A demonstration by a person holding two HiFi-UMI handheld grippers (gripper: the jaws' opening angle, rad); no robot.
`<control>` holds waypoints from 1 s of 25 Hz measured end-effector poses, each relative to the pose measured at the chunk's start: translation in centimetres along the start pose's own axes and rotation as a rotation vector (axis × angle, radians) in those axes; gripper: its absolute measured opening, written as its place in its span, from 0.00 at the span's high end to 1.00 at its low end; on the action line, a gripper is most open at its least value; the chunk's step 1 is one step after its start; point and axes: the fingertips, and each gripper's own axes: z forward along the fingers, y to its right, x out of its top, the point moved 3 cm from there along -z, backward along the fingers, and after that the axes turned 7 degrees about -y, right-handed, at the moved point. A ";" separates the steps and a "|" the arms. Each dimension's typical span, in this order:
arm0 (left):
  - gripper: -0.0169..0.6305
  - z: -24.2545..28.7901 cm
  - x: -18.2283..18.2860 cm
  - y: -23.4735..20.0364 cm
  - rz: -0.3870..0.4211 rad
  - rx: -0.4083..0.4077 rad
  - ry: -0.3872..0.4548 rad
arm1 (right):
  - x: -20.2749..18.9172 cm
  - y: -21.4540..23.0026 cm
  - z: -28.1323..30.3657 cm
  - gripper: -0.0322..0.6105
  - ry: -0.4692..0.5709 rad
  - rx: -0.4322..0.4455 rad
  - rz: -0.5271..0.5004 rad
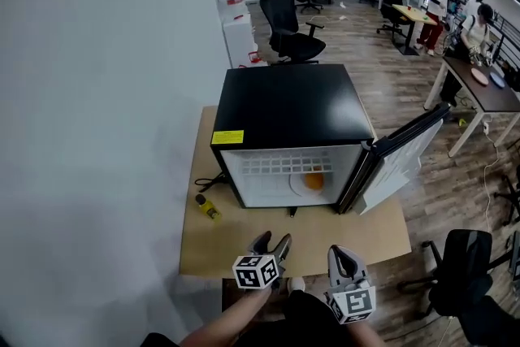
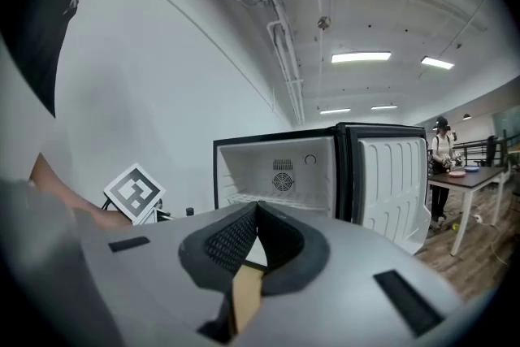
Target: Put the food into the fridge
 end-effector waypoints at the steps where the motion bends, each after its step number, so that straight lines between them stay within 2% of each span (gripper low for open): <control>1: 0.59 -1.6 0.2 0.5 0.020 0.007 0.025 | 0.4 -0.7 -0.6 0.86 0.007 0.004 -0.001; 5: 0.59 -7.6 0.6 2.5 0.134 0.051 0.127 | 0.5 -3.5 -3.0 0.86 0.009 -0.001 -0.015; 8: 0.60 -11.8 -0.2 4.3 0.151 0.043 0.170 | -0.7 -5.6 -5.1 0.86 -0.019 0.011 -0.033; 9: 0.66 -13.1 -0.6 4.8 0.141 0.036 0.183 | -0.9 -6.2 -5.9 0.86 -0.026 0.015 -0.037; 11: 0.83 -15.6 -1.4 5.6 0.124 0.033 0.203 | -1.1 -7.3 -7.4 0.86 -0.039 0.018 -0.047; 14: 0.93 -18.6 -2.6 6.6 0.144 0.042 0.233 | -1.5 -8.7 -9.6 0.86 -0.050 0.005 -0.041; 19: 0.95 -21.1 -3.6 8.7 0.204 0.033 0.252 | -0.6 -9.8 -11.3 0.86 -0.007 0.015 -0.038; 22: 0.95 -21.8 -4.4 9.5 0.244 0.063 0.260 | 0.0 -9.7 -11.9 0.86 0.009 0.024 -0.061; 25: 0.95 -22.4 -4.4 10.2 0.234 0.085 0.279 | 0.6 -9.3 -12.5 0.86 0.019 0.039 -0.076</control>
